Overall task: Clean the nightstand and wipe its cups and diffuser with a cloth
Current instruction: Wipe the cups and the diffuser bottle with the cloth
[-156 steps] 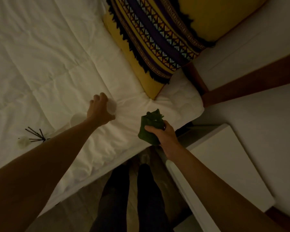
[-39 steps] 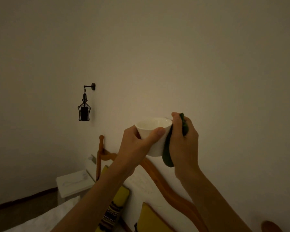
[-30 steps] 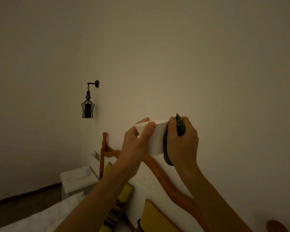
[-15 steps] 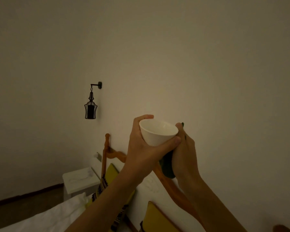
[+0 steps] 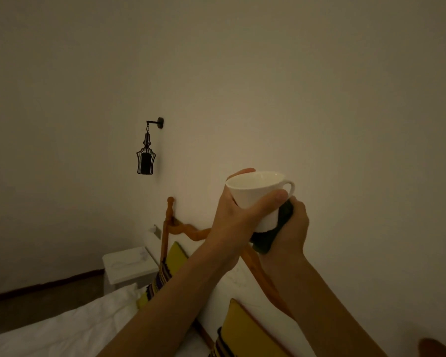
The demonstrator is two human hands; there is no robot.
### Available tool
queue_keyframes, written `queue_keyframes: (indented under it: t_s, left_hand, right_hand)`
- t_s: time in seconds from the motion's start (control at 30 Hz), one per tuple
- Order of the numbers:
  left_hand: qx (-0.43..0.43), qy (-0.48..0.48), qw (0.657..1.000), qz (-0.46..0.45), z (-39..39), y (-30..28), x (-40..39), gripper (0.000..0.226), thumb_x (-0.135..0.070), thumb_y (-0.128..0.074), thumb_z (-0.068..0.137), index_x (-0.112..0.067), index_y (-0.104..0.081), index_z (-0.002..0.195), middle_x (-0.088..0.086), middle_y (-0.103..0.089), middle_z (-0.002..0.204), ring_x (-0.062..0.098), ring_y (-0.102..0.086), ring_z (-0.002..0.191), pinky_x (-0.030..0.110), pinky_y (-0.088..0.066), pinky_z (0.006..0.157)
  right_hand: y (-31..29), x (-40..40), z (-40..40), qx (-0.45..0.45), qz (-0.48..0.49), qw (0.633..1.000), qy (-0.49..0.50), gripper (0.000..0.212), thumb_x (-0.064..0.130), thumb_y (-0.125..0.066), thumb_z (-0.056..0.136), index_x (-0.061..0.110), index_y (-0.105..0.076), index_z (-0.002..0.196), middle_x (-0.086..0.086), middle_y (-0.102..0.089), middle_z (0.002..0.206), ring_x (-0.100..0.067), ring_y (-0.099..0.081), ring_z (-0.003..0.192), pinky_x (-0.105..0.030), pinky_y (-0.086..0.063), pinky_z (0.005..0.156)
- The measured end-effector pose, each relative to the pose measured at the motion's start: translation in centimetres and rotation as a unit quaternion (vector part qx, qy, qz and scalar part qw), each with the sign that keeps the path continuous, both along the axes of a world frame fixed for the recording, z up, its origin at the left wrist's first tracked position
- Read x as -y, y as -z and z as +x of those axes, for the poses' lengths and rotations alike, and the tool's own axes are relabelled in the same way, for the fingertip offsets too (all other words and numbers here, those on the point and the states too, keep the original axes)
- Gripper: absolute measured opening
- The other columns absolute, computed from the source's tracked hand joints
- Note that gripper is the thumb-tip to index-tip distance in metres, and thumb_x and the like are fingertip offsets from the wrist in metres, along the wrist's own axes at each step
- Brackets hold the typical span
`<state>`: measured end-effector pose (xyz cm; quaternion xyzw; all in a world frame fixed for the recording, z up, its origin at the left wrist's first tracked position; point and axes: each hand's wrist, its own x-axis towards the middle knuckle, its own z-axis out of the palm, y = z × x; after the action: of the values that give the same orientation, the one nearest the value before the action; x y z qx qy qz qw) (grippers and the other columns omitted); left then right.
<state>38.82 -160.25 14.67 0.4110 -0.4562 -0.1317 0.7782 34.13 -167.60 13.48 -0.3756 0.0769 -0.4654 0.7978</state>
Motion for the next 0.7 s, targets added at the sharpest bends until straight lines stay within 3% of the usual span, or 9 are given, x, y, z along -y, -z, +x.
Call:
queue_keyframes:
  t_s: [0.17, 0.27, 0.4, 0.5, 0.57, 0.6, 0.7]
  left_hand:
    - [-0.012, -0.031, 0.999, -0.002, -0.2, -0.1, 0.9, 0.086, -0.061, -0.079, 0.056, -0.029, -0.049, 0.13, -0.002, -0.064, 0.118, 0.014, -0.067, 0.104, 0.023, -0.059, 0.075]
    - [-0.02, -0.033, 0.999, -0.008, -0.8, 0.5, 1.3, 0.083, -0.055, -0.082, 0.059, -0.025, -0.049, 0.129, 0.0, -0.065, 0.116, 0.013, -0.068, 0.101, 0.028, -0.06, 0.078]
    - [-0.041, -0.044, 0.998, -0.015, -1.0, 1.5, 1.3, 0.077, -0.053, -0.085, 0.062, -0.027, -0.053, 0.127, -0.001, -0.067, 0.116, 0.013, -0.068, 0.104, 0.028, -0.061, 0.078]
    - [-0.034, -0.031, 0.999, -0.001, -1.3, 1.7, 1.2, 0.068, -0.046, -0.085, 0.069, -0.027, -0.055, 0.126, -0.002, -0.068, 0.114, 0.011, -0.068, 0.102, 0.022, -0.059, 0.074]
    - [-0.027, -0.021, 0.999, 0.017, -1.2, 1.7, 0.9, 0.066, -0.045, -0.085, 0.069, -0.028, -0.056, 0.125, -0.003, -0.069, 0.113, 0.01, -0.068, 0.104, 0.022, -0.058, 0.075]
    - [-0.035, 0.001, 0.999, 0.027, -1.0, 1.5, 0.5, 0.068, -0.047, -0.085, 0.067, -0.028, -0.056, 0.125, -0.001, -0.068, 0.115, 0.013, -0.067, 0.106, 0.026, -0.059, 0.078]
    - [-0.043, 0.081, 0.995, 0.046, 0.4, 0.9, -0.8, 0.067, -0.045, -0.081, 0.073, -0.021, -0.054, 0.129, 0.008, -0.065, 0.118, 0.023, -0.066, 0.108, 0.038, -0.059, 0.086]
  right_hand:
    - [0.6, -1.7, 1.4, 0.011, 0.023, 0.998, 0.063, 0.049, 0.052, -0.039, 0.102, 0.013, -0.065, 0.117, -0.017, -0.074, 0.103, -0.033, -0.073, 0.092, -0.045, -0.062, 0.081]
    - [1.3, -1.9, 1.7, 0.018, 0.001, 0.995, 0.097, 0.046, 0.044, -0.035, 0.105, 0.009, -0.061, 0.12, -0.018, -0.07, 0.109, -0.032, -0.07, 0.1, -0.037, -0.06, 0.073]
    - [1.7, -1.4, 0.9, 0.034, -0.017, 0.996, 0.08, 0.039, 0.043, -0.037, 0.103, 0.013, -0.063, 0.109, -0.013, -0.073, 0.094, -0.028, -0.073, 0.087, -0.033, -0.059, 0.064]
    - [2.1, -1.3, 0.5, 0.006, -0.022, 0.999, 0.037, 0.036, 0.043, -0.045, 0.1, 0.014, -0.063, 0.109, -0.016, -0.07, 0.099, -0.034, -0.071, 0.096, -0.044, -0.058, 0.074]
    - [2.2, -0.7, 0.3, -0.056, -0.048, 0.994, 0.076, 0.025, 0.033, -0.053, 0.099, 0.014, -0.059, 0.114, -0.017, -0.067, 0.107, -0.038, -0.067, 0.102, -0.054, -0.054, 0.088]
    - [2.2, -0.6, 0.0, -0.073, -0.043, 0.993, 0.081, 0.027, 0.032, -0.053, 0.099, 0.012, -0.058, 0.116, -0.018, -0.065, 0.108, -0.037, -0.066, 0.101, -0.052, -0.053, 0.091]
    - [1.8, 0.4, -1.1, -0.074, -0.015, 0.993, 0.09, 0.043, 0.051, -0.045, 0.099, 0.014, -0.06, 0.117, -0.012, -0.067, 0.101, -0.027, -0.068, 0.09, -0.037, -0.058, 0.075]
